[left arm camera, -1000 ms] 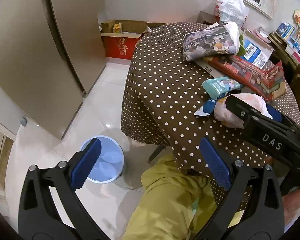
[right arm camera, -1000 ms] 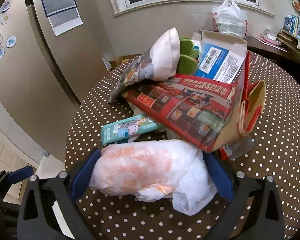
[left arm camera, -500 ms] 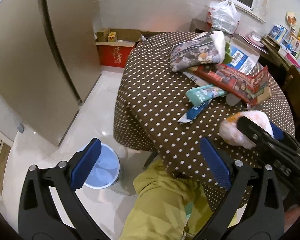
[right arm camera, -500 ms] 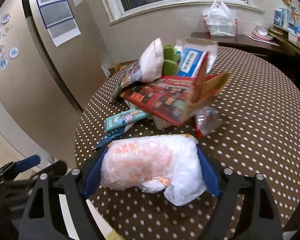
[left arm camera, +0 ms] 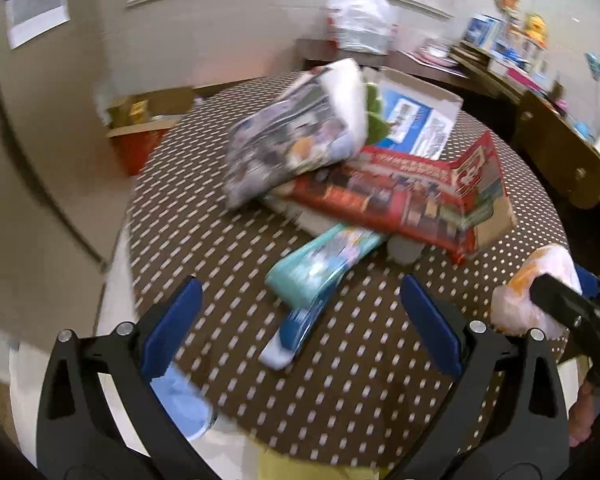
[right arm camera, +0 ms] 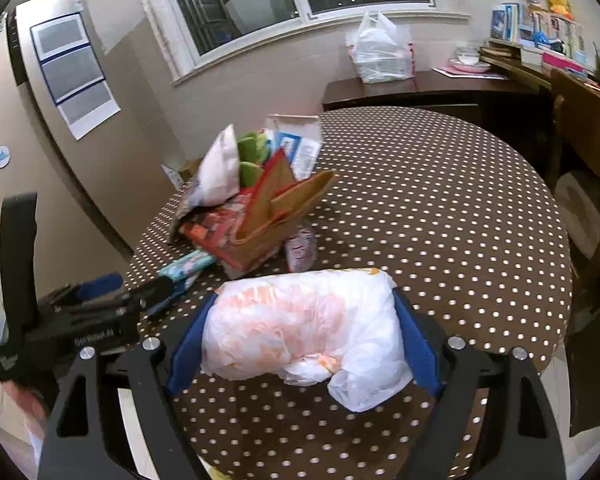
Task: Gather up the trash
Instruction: 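Grasp the teal pet-snack stick pack with the left tool while right holds bag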
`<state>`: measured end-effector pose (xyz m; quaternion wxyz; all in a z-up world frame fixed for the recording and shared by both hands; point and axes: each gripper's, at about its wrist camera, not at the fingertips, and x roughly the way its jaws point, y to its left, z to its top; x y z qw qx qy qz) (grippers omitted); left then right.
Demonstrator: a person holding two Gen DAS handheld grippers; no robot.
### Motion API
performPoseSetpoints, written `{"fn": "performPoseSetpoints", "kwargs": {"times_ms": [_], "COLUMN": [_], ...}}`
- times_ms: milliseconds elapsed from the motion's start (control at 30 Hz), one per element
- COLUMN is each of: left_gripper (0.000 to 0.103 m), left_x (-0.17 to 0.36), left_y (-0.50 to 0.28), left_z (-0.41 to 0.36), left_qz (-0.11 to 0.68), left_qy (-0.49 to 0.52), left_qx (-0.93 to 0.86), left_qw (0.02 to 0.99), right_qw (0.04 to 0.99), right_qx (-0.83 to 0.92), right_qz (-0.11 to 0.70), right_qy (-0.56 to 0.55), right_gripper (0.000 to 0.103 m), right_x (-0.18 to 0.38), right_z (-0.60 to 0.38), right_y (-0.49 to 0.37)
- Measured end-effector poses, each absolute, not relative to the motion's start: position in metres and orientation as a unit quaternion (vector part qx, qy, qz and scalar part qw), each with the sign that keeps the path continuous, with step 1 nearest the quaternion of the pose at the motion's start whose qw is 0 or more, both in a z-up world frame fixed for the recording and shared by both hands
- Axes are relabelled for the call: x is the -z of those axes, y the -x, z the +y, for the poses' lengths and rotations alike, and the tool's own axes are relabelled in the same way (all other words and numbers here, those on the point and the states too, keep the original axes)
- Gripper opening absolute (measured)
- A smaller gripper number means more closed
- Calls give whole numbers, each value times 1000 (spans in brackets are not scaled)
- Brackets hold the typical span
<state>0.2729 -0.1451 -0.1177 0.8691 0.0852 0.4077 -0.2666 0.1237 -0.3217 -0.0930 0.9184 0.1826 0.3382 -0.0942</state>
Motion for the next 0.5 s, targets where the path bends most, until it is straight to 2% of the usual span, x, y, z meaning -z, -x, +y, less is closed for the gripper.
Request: {"fn": "performPoseSetpoints", "kwargs": {"times_ms": [133, 233, 267, 300, 367, 500], "left_gripper": [95, 82, 69, 49, 35, 28], "left_x": [126, 132, 135, 138, 139, 132], "left_y": [-290, -298, -302, -305, -308, -293], "left_z": [-170, -187, -191, -195, -198, -198], "left_qz": [408, 404, 410, 418, 426, 413], "left_qy": [-134, -164, -172, -176, -167, -176], "left_qx": [286, 306, 307, 310, 327, 328], "left_qw": [857, 846, 841, 835, 827, 831], "right_qw": [915, 913, 912, 911, 910, 911], "right_qx": [101, 105, 106, 106, 110, 111], "right_qz": [344, 347, 348, 349, 350, 348], "right_qy": [-187, -187, -188, -190, -192, -194], "right_gripper": [82, 82, 82, 82, 82, 82], "right_x": [98, 100, 101, 102, 103, 102], "right_z": [-325, -327, -327, -328, -329, -332], "right_y": [-125, -127, -127, -127, -126, -122]}}
